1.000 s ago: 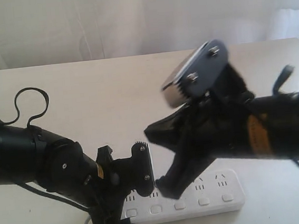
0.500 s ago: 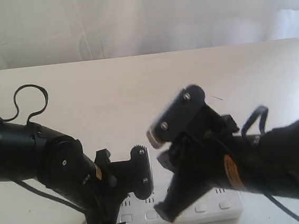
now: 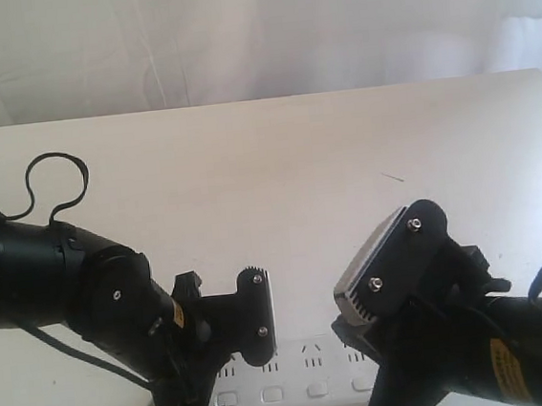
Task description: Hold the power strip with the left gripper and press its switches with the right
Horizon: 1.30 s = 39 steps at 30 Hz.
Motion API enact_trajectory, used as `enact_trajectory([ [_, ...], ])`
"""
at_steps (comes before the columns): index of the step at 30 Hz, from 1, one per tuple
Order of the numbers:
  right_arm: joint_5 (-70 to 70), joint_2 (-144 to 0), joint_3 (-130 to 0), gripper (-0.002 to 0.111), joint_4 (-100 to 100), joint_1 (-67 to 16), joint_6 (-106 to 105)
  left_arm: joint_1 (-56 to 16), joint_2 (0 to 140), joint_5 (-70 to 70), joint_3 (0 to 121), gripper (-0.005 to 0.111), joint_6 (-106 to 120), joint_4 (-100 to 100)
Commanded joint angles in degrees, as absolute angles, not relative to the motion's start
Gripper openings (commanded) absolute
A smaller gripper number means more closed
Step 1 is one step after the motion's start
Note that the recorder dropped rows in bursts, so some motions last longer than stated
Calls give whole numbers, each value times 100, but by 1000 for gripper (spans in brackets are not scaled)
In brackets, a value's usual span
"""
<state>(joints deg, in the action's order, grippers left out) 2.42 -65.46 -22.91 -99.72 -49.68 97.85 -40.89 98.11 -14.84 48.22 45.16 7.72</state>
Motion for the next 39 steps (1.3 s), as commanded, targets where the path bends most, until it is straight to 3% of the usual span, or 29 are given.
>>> enact_trajectory([
  [1, 380, -6698, -2196, 0, -9925, -4960, 9883, -4138, 9943, -2066, 4680, 0, 4649, 459],
  [8, 1060, -6844, -2196, 0, -9995, -4960, 10946, -4138, 9943, -2013, 4680, 0, 4473, 462],
  [39, 236, -7789, -2681, 0, -9995, -5222, 11421, -4138, 9943, -1931, 4680, 0, 4345, 460],
])
